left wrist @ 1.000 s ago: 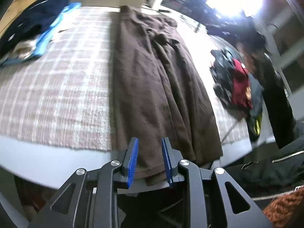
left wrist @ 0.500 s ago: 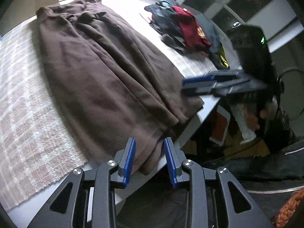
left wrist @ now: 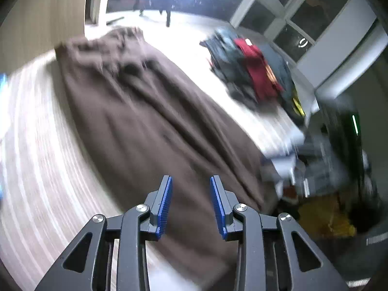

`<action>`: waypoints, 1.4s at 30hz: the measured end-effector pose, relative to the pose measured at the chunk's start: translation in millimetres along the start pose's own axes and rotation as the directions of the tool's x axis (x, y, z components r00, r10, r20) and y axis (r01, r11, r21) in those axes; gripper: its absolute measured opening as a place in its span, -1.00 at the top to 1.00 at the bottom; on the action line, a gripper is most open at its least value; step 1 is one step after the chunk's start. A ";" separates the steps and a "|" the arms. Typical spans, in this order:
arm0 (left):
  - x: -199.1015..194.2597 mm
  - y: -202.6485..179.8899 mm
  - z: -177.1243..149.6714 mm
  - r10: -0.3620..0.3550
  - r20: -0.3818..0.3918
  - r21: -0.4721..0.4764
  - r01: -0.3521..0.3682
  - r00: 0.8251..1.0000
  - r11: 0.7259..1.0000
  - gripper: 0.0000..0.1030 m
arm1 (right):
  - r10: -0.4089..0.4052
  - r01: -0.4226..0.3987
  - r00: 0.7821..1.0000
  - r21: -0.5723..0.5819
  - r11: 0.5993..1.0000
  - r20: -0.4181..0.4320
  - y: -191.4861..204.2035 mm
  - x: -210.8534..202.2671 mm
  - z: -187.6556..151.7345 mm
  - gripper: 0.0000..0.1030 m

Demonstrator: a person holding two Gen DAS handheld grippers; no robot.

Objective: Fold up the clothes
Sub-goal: 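Grasp the fleece hem with the right gripper while the left gripper pinches the fold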

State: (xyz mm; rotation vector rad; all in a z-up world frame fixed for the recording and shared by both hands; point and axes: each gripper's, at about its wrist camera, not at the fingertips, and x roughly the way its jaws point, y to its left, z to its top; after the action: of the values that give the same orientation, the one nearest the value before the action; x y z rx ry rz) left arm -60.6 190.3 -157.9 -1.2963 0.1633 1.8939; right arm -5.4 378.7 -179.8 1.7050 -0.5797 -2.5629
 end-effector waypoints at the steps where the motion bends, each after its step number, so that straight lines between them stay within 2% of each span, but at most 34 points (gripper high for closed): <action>1: 4.8 3.9 15.9 0.020 0.001 0.020 -0.020 1.000 1.000 0.28 | -0.029 0.029 1.000 -0.007 1.000 -0.001 3.3 5.8 -0.7 0.09; 5: 45.2 9.4 82.3 0.146 -0.007 0.182 -0.142 0.989 0.973 0.25 | -0.113 0.113 0.994 -0.039 0.993 0.003 16.8 27.5 2.8 0.09; 9: 82.1 18.2 125.6 0.195 -0.028 0.318 -0.177 0.980 0.932 0.26 | -0.178 0.177 0.984 -0.063 0.982 -0.012 24.3 47.5 4.3 0.09; 13: 100.5 28.0 143.8 0.209 -0.070 0.416 -0.162 0.975 0.895 0.26 | -0.181 0.180 0.983 -0.060 0.982 -0.011 24.6 53.0 4.2 0.09; 18: 127.2 29.0 147.4 0.269 -0.124 0.539 -0.163 0.955 0.827 0.26 | -0.156 0.156 0.987 -0.027 0.987 -0.025 19.9 56.7 8.1 0.09; 20: 133.1 32.4 150.4 0.264 -0.141 0.543 -0.148 0.954 0.826 0.36 | -0.159 0.159 0.987 -0.027 0.987 -0.029 21.1 58.4 8.4 0.09; 21: 134.6 34.8 152.3 0.261 -0.145 0.539 -0.145 0.954 0.830 0.69 | -0.161 0.160 0.986 -0.029 0.987 -0.030 21.7 59.3 8.7 0.09; 22: 133.6 38.5 155.1 0.250 -0.145 0.524 -0.140 0.957 0.840 0.75 | -0.162 0.161 0.986 -0.034 0.986 -0.030 22.0 60.3 8.6 0.10; 23: 130.0 42.7 157.9 0.230 -0.143 0.504 -0.129 0.963 0.854 0.77 | -0.164 0.163 0.986 -0.041 0.986 -0.028 22.1 61.1 8.2 0.15; 25: 119.1 50.6 162.6 0.196 -0.129 0.469 -0.114 0.972 0.876 0.80 | -0.193 0.191 0.981 -0.065 0.979 -0.030 21.3 62.1 8.1 0.47; 27: 106.6 56.0 165.3 0.185 -0.109 0.455 -0.117 0.977 0.883 0.81 | -0.190 0.187 0.981 -0.067 0.980 -0.037 17.5 61.5 8.6 0.81; 29: 94.1 60.7 165.9 0.172 -0.090 0.438 -0.116 0.981 0.891 0.81 | -0.153 0.151 0.987 -0.041 0.988 -0.051 12.4 57.9 10.0 0.83; 31: 91.7 66.8 162.6 0.165 -0.091 0.437 -0.109 0.982 0.893 0.81 | -0.153 0.150 0.987 -0.059 0.987 -0.052 14.7 54.0 9.3 0.84; 34: 108.8 82.3 154.2 0.203 -0.128 0.419 -0.133 0.971 0.898 0.81 | -0.132 0.126 0.989 -0.079 0.989 -0.065 16.4 57.8 8.8 0.85; 37: 116.3 87.8 150.6 0.209 -0.128 0.403 -0.142 0.970 0.904 0.75 | -0.152 0.137 0.982 -0.129 0.982 -0.114 18.8 72.7 2.0 0.84; 39: 115.2 84.2 151.0 0.221 -0.136 0.418 -0.147 0.966 0.897 0.66 | -0.154 0.133 0.979 -0.148 0.980 -0.137 21.2 72.4 2.7 0.73; 40: 111.5 82.4 150.6 0.226 -0.137 0.424 -0.149 0.964 0.893 0.61 | -0.130 0.109 0.981 -0.139 0.984 -0.147 20.3 68.2 2.7 0.65; 42: 100.6 79.2 150.2 0.228 -0.138 0.430 -0.150 0.964 0.890 0.59 | -0.066 0.050 0.985 -0.106 0.993 -0.159 17.2 57.9 2.8 0.32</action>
State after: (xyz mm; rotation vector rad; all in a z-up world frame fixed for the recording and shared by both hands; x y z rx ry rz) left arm -236.5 270.9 -197.0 -1.1860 0.7766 1.7650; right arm -34.8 351.5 -225.0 1.8985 -0.3903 -2.4121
